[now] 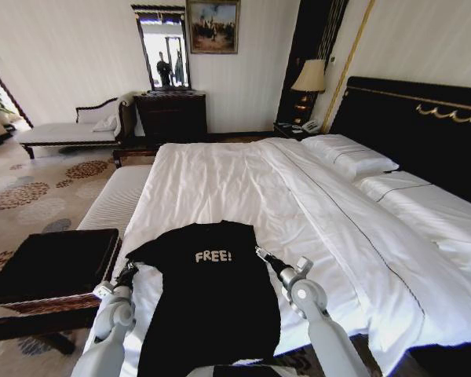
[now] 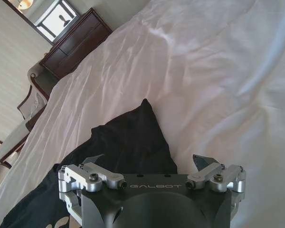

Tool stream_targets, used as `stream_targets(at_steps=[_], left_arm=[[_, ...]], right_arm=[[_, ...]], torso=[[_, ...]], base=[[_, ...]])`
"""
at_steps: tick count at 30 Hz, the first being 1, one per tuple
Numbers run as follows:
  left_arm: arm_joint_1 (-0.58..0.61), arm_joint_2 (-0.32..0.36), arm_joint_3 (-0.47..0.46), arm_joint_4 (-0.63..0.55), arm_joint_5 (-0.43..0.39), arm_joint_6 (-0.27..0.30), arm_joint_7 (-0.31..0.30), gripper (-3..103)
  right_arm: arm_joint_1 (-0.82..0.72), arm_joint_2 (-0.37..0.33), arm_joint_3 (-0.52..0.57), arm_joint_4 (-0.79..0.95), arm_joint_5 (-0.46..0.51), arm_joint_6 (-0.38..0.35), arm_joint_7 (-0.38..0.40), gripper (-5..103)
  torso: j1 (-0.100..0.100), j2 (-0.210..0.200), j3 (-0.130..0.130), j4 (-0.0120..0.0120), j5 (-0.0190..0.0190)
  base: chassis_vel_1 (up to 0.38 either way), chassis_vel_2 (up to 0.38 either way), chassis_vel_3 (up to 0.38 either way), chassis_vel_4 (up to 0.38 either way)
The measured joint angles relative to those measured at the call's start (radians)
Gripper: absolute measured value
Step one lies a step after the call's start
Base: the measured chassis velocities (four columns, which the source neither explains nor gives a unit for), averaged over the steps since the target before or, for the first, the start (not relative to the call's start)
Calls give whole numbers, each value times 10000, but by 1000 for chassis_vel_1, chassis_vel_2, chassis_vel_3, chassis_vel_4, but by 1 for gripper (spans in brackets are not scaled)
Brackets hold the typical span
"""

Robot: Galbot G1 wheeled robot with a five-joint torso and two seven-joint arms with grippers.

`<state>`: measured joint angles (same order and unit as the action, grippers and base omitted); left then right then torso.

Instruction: Fold the clothes on the bed and place them into the basket.

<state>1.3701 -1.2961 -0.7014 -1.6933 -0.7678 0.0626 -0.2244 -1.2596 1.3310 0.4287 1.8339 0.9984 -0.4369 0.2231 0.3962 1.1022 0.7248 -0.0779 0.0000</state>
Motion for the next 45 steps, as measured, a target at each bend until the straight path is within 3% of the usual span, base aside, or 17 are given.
stream_targets(at_steps=[11, 19, 29, 45], left_arm=[[387, 226, 55, -929, 475, -6, 7, 0], [96, 566, 1523, -1398, 1343, 191, -188, 0], [-605, 1128, 3170, -1353, 1702, 353, -399, 0], [-1956, 1055, 5322, -388, 2067, 792, -775, 0]], right_arm=[[100, 8, -76, -34, 10, 0, -8, 100], [238, -65, -164, -12, 127, -6, 0, 100], [96, -141, -29, 90, 177, -20, 8, 100], [-3, -74, 66, 81, 117, 2, -21, 100]], torso=[[0, 0, 0, 2, 1], [-1, 0, 0, -2, 1], [-1, 0, 0, 1, 1], [-1, 0, 0, 0, 1]], base=[[0, 0, 0, 0], [0, 0, 0, 0], [0, 0, 0, 0], [0, 0, 0, 0]])
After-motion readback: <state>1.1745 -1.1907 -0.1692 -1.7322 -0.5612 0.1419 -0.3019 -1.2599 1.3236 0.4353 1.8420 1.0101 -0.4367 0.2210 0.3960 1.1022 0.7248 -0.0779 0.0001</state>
